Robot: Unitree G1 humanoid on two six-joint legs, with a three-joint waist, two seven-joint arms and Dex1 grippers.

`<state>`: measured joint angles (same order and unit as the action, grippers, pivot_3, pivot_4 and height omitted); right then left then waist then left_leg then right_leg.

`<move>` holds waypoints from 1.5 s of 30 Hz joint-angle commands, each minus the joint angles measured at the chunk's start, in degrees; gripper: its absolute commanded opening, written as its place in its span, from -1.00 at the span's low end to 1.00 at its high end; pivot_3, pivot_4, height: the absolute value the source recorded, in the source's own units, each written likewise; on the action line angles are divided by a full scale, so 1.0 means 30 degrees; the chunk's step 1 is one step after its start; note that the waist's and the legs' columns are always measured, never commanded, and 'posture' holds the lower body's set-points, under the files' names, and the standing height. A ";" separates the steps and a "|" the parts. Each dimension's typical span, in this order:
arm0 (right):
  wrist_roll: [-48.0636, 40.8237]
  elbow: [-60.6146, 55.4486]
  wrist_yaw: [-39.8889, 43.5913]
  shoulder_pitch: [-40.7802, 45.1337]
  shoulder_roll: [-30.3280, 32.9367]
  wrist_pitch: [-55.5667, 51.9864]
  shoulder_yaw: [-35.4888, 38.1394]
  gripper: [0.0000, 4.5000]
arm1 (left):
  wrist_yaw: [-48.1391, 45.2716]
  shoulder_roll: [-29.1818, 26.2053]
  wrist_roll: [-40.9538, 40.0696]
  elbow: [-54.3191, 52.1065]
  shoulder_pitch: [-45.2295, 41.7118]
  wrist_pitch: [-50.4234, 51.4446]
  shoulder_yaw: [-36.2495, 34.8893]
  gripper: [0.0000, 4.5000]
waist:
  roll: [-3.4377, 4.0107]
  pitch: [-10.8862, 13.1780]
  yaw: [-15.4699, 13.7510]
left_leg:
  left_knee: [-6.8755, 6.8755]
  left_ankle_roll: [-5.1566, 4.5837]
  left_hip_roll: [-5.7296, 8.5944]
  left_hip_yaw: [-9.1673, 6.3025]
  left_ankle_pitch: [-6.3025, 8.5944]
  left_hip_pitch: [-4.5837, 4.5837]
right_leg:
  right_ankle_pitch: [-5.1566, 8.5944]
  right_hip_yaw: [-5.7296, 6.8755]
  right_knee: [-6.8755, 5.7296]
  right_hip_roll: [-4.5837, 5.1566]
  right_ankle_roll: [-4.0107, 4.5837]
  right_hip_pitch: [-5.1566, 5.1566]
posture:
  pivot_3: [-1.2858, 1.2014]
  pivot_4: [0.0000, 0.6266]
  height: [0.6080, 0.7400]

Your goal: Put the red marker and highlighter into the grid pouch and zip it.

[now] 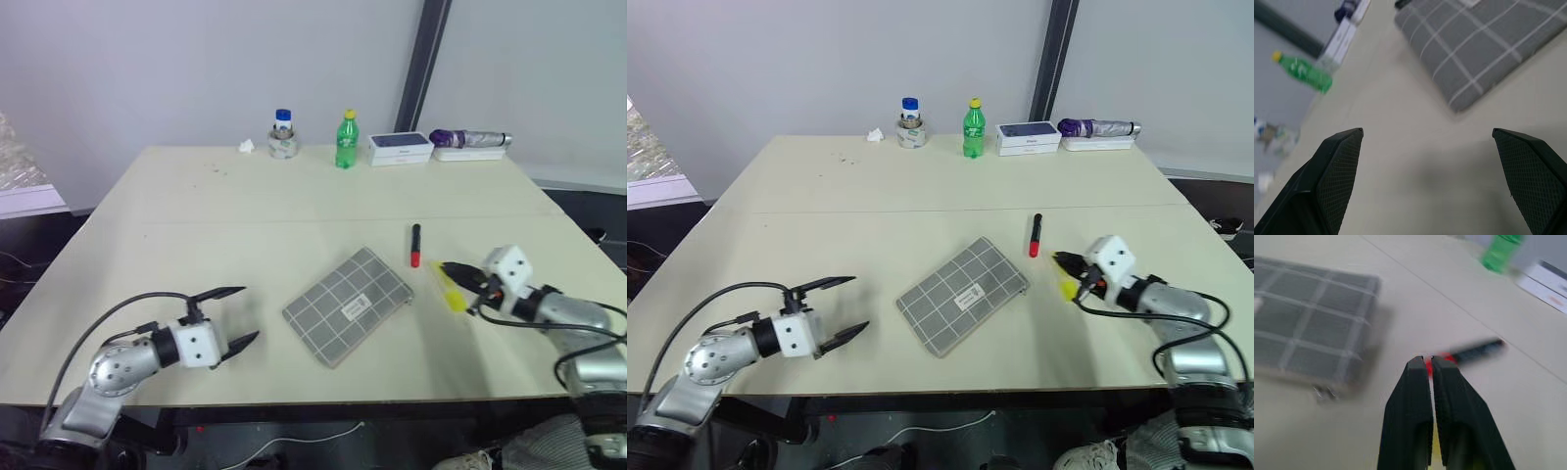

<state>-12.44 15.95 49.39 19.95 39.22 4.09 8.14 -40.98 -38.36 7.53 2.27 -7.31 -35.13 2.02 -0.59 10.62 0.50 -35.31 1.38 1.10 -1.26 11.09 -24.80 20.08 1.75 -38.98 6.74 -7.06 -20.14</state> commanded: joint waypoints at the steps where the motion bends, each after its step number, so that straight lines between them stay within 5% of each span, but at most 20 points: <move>1: 0.1278 0.0966 -0.0876 0.1403 -0.0782 0.0538 -0.1111 -0.98 | 0.0793 0.0429 0.1572 0.0619 -0.1276 -0.1458 0.1146 0.98 | 0.0001 0.0000 0.0014 | 0.0000 0.0001 0.0007 0.0001 -0.0001 0.0000 | 0.0000 -0.0001 0.0000 0.0000 0.0000 0.0001 | 0.03 -0.52 1.00; 9: 0.4065 0.4294 -0.2719 0.3516 -0.2161 0.1999 -0.3256 -0.98 | 0.1271 0.1132 0.3131 0.1530 -0.2648 -0.3084 0.3572 0.98 | 0.0002 0.0001 0.0051 | 0.0018 0.0004 0.0028 0.0018 -0.0004 -0.0001 | 0.0000 -0.0016 -0.0005 -0.0007 -0.0001 -0.0032 | 0.03 -0.52 1.00; 30: 0.4085 0.3842 -0.2751 0.3077 -0.2475 0.2150 -0.3376 -0.98 | 0.2713 0.2647 0.5536 0.4533 -0.5216 -0.4109 0.6306 0.98 | 0.0008 -0.0006 0.0006 | -0.0012 0.0003 0.0035 0.0005 -0.0006 -0.0001 | 0.0000 -0.0002 -0.0018 -0.0009 -0.0001 -0.0003 | 0.03 -0.52 1.00; 45: 0.3067 0.1985 -0.2441 0.3152 -0.1825 0.1695 -0.2435 -0.98 | 0.2542 0.0816 0.4218 0.3370 -0.4273 -0.4286 0.5810 0.98 | 0.0013 -0.0008 0.0087 | 0.0002 0.0007 0.0024 0.0004 -0.0007 0.0000 | 0.0000 -0.0006 -0.0021 -0.0016 0.0000 -0.0022 | 0.03 -0.52 1.00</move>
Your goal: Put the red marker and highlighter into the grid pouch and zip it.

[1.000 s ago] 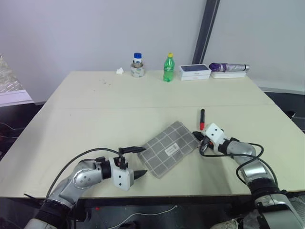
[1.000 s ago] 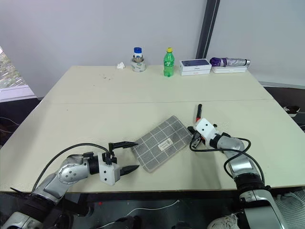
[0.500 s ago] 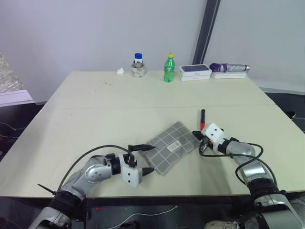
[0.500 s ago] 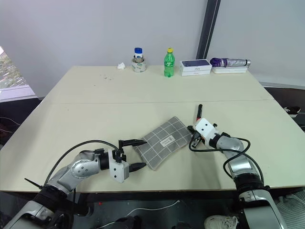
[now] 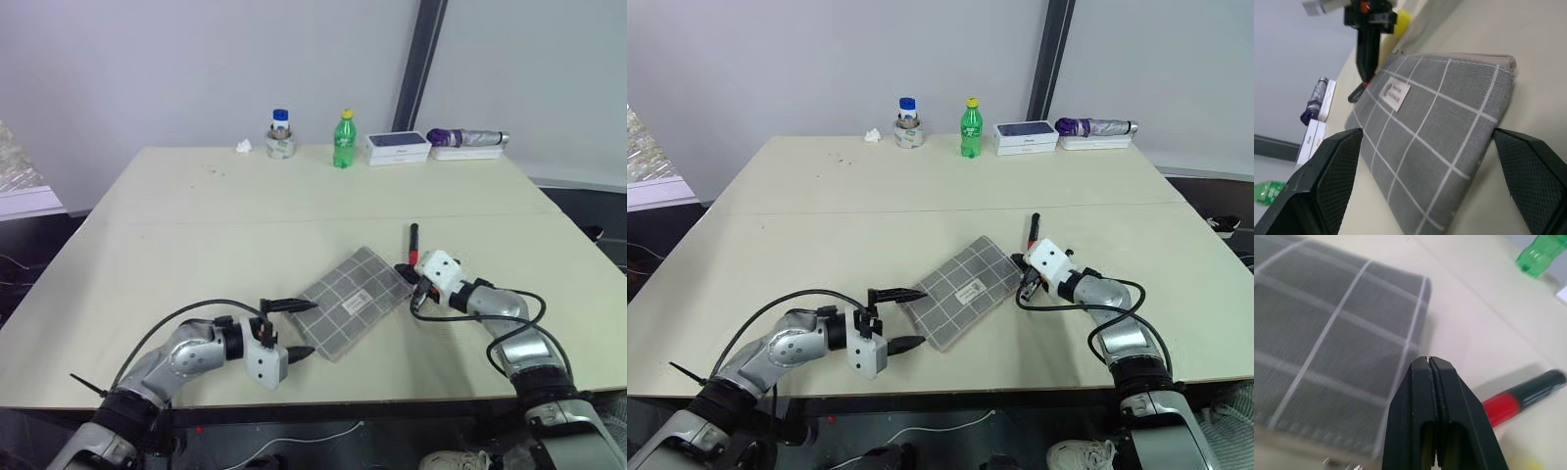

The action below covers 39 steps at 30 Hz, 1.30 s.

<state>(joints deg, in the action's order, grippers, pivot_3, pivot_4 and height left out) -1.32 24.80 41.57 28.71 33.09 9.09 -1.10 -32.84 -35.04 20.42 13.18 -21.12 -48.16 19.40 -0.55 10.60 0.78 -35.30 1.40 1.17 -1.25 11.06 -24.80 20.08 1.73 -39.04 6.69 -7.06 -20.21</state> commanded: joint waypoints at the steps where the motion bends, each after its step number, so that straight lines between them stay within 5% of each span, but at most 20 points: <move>1: -0.1054 -0.1256 0.0349 0.0204 0.0086 -0.0327 0.0754 -0.98 | -0.0104 -0.0255 -0.0033 -0.0318 0.0418 0.0128 0.0033 0.98 | 0.0000 0.0000 -0.0014 | -0.0002 -0.0001 0.0002 0.0000 0.0000 0.0000 | 0.0000 0.0001 0.0000 0.0000 0.0000 0.0002 | 0.03 -0.52 1.00; 28: 0.0232 -0.1582 0.0395 -0.1063 -0.0201 -0.1250 -0.0706 -0.98 | 0.1643 0.2545 0.2599 0.1528 -0.1560 0.1918 0.1291 0.98 | -0.0004 -0.0005 -0.0075 | -0.0028 -0.0001 0.0018 -0.0013 0.0000 0.0002 | 0.0000 0.0011 -0.0005 -0.0001 -0.0001 0.0026 | 0.03 -0.52 1.00; 31: 0.0181 -0.1652 0.0422 -0.1072 -0.0193 -0.1273 -0.0685 -1.00 | 0.0329 0.2751 0.1109 0.1403 -0.1487 0.2398 0.1560 0.64 | -0.0004 -0.0006 -0.0073 | -0.0031 -0.0001 0.0015 -0.0013 0.0000 0.0002 | 0.0000 0.0011 -0.0005 -0.0001 0.0000 0.0027 | 0.03 -0.52 1.00; 38: 0.0034 -0.1849 0.0365 -0.1134 -0.0253 -0.1270 -0.0578 -1.00 | 0.0601 0.2971 0.0915 0.0948 -0.1575 0.1906 0.1625 -0.99 | 0.0004 -0.0012 -0.0086 | -0.0033 -0.0001 0.0015 -0.0014 0.0000 0.0002 | 0.0000 0.0011 -0.0002 0.0001 -0.0001 0.0033 | 0.03 -0.52 1.00; 39: 0.0035 -0.1909 0.0351 -0.1157 -0.0264 -0.1272 -0.0586 -1.00 | 0.0513 0.2995 0.0793 0.0904 -0.1571 0.1938 0.1641 -0.99 | 0.0005 -0.0012 -0.0083 | -0.0034 -0.0001 0.0015 -0.0013 0.0000 0.0003 | 0.0000 0.0010 -0.0001 0.0001 -0.0001 0.0034 | 0.03 -0.52 1.00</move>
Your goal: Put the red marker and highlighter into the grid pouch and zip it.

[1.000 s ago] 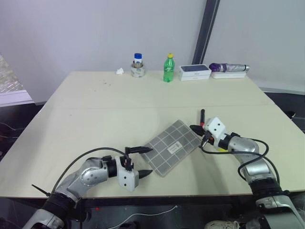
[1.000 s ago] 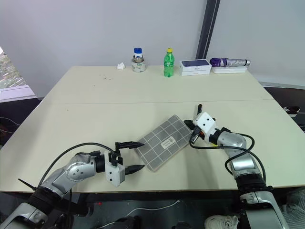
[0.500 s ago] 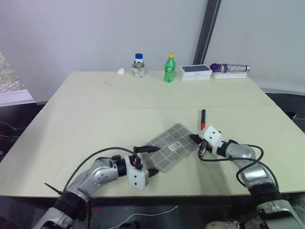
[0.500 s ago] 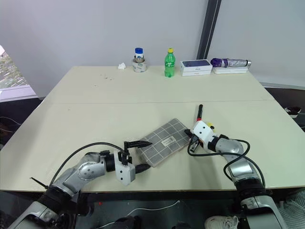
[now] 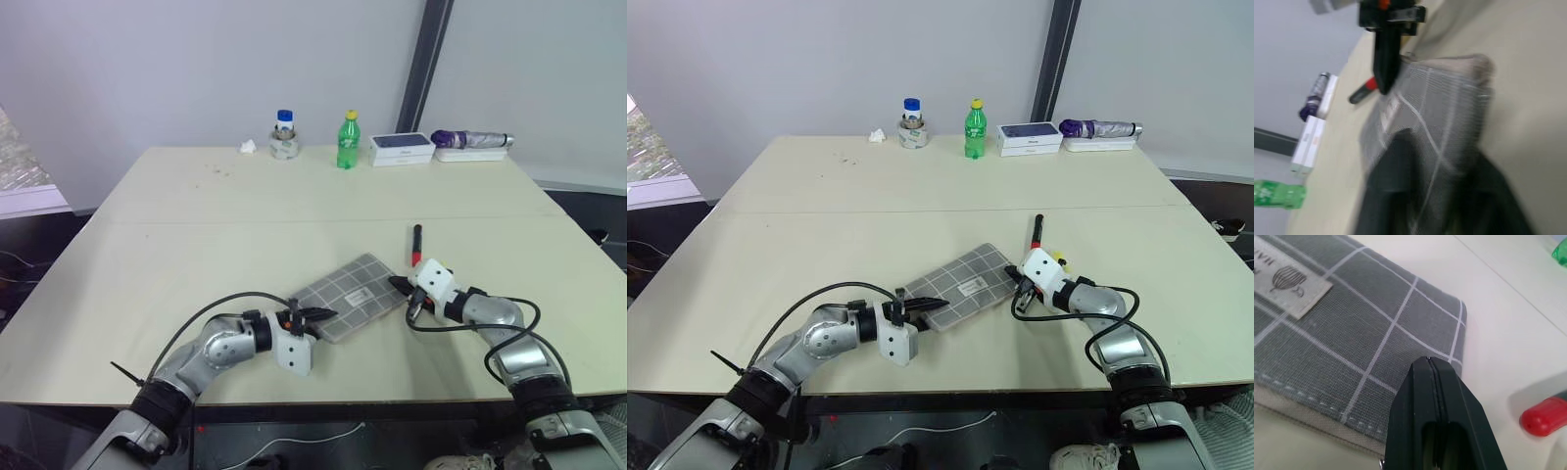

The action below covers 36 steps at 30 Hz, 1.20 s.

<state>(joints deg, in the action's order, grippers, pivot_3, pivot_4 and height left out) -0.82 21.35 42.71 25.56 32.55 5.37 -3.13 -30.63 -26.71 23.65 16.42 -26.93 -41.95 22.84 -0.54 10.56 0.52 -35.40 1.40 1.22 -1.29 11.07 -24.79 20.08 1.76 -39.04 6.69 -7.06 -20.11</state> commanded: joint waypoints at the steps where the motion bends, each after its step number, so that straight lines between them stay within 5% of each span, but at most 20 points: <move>1: -0.0171 -0.0829 -0.0019 -0.0127 -0.0104 -0.0048 0.0099 -1.00 | -0.0244 0.0181 -0.0238 -0.0219 0.0365 -0.0205 0.0528 -0.99 | 0.0000 0.0000 -0.0001 | 0.0000 0.0000 0.0002 0.0000 0.0000 0.0000 | 0.0000 0.0001 0.0000 0.0000 0.0000 -0.0001 | 0.03 -0.52 1.00; 6: -0.1250 -0.1385 0.0810 -0.0294 -0.0145 -0.0822 0.0412 -1.00 | -0.0452 -0.0019 -0.0484 -0.0291 0.0623 -0.0124 0.0401 -0.99 | 0.0001 -0.0001 0.0012 | 0.0001 0.0000 0.0002 0.0001 0.0000 0.0000 | 0.0000 0.0001 0.0000 0.0000 0.0000 -0.0002 | 0.03 -0.52 1.00; 15: -0.6542 -0.5394 0.1996 -0.1332 0.0149 -0.4860 0.3631 0.91 | 0.0064 -0.0990 -0.1269 -0.1016 0.1879 0.0561 -0.0998 -1.00 | 0.0003 -0.0002 0.0041 | 0.0012 0.0000 -0.0017 -0.0006 0.0001 0.0000 | 0.0000 0.0000 0.0003 -0.0003 0.0000 -0.0007 | 0.03 -0.52 1.00; 23: -0.6336 -0.6813 0.2672 -0.3951 0.1675 -0.5724 0.3638 0.96 | -0.0073 -0.1296 -0.2787 -0.2495 0.3675 0.2123 -0.1832 -1.00 | 0.0011 -0.0006 0.0070 | 0.0012 -0.0004 -0.0027 -0.0007 0.0003 0.0004 | 0.0000 -0.0003 0.0004 0.0002 0.0000 -0.0004 | 0.03 -0.52 1.00; 36: -0.3402 -0.3591 0.0944 -0.1847 -0.0241 -0.4120 0.1368 0.96 | -0.0115 -0.1332 -0.2992 -0.3005 0.3948 0.2342 -0.2097 -1.00 | 0.0021 -0.0011 0.0081 | 0.0024 0.0000 -0.0018 0.0000 0.0001 0.0016 | 0.0000 -0.0010 0.0003 -0.0002 0.0001 -0.0006 | 0.03 -0.52 1.00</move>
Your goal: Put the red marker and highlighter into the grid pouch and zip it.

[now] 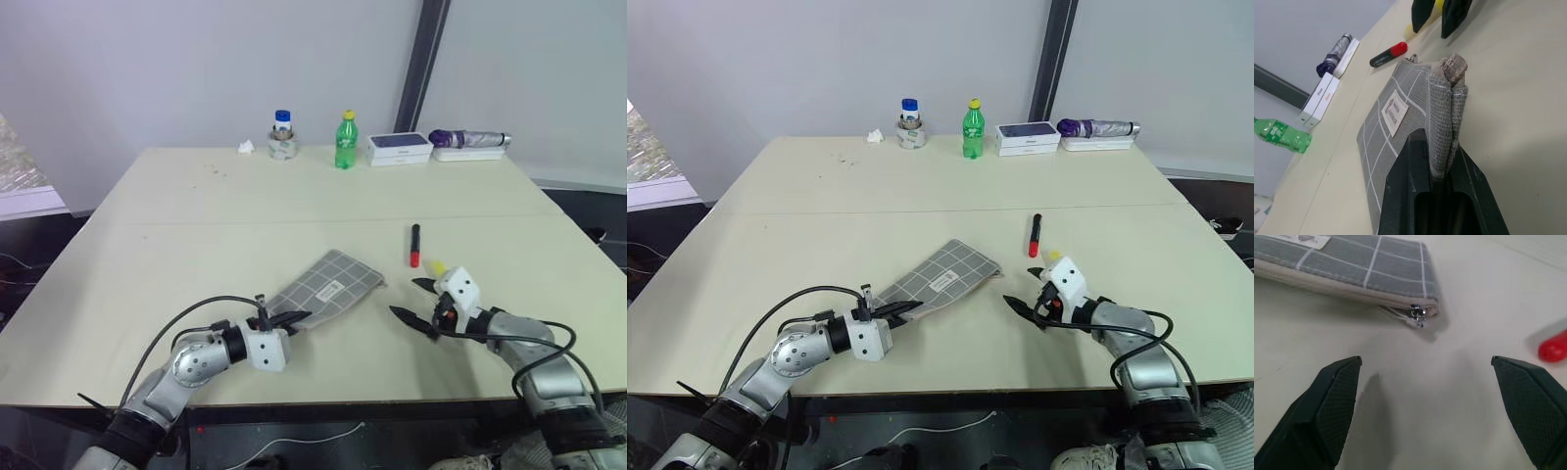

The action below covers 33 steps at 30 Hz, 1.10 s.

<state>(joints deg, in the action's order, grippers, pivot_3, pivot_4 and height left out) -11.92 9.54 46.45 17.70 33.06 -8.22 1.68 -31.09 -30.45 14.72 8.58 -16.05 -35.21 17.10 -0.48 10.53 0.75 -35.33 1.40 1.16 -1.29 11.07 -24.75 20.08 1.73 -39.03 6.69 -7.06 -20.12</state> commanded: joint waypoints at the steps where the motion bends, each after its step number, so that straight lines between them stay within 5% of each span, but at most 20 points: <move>1: 0.0297 0.0632 -0.0395 0.0971 -0.0631 0.0407 -0.0266 0.96 | 0.0098 -0.0087 0.0009 -0.0419 0.0360 0.0087 -0.0210 -1.00 | 0.0000 0.0000 -0.0012 | 0.0000 0.0000 0.0000 -0.0002 0.0000 0.0001 | 0.0000 0.0003 0.0000 -0.0003 0.0000 0.0001 | 0.03 -0.52 1.00; 11: -0.0061 0.1827 -0.1371 0.2348 -0.3365 -0.0676 -0.0699 0.96 | 0.0546 -0.0090 0.0147 -0.0888 0.0644 -0.0019 -0.0386 -1.00 | 0.0000 0.0000 -0.0023 | 0.0008 0.0000 0.0000 -0.0001 0.0000 0.0001 | 0.0000 0.0001 0.0001 0.0001 0.0000 -0.0005 | 0.03 -0.52 1.00; 15: -0.0165 0.2296 -0.2314 0.2864 -0.4087 -0.0691 -0.0282 0.41 | 0.0553 -0.0226 0.0326 -0.0992 0.0832 -0.0004 -0.0369 -1.00 | 0.0001 0.0000 -0.0015 | 0.0011 0.0000 0.0000 -0.0001 0.0001 0.0001 | 0.0000 -0.0001 0.0001 0.0001 0.0000 -0.0009 | 0.03 -0.52 1.00; 21: 0.0225 0.2077 -0.2083 0.2547 -0.3733 -0.0585 -0.0379 -0.92 | 0.0615 -0.0208 0.0413 -0.1077 0.0856 0.0054 -0.0435 -1.00 | 0.0002 0.0000 -0.0013 | 0.0018 0.0000 0.0003 0.0002 0.0000 0.0001 | 0.0000 -0.0002 0.0000 0.0000 0.0000 -0.0015 | 0.03 -0.52 1.00; 33: 0.0000 -0.3257 0.0178 0.1402 -0.1275 -0.3642 -0.1841 -0.97 | 0.1199 0.0141 0.0934 -0.0363 0.0325 -0.0171 -0.0408 -1.00 | 0.0004 0.0002 -0.0037 | 0.0019 -0.0001 0.0001 0.0002 0.0001 0.0001 | 0.0000 -0.0005 -0.0001 0.0001 0.0000 -0.0018 | 0.03 -0.52 1.00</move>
<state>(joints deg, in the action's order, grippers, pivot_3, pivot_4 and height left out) -10.11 4.86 44.86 21.49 29.60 -17.91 -2.04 -28.52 -30.61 16.99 6.90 -14.18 -35.79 16.22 -0.46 10.53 0.64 -35.27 1.39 1.17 -1.29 11.07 -24.75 20.08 1.72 -39.04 6.68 -7.06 -20.17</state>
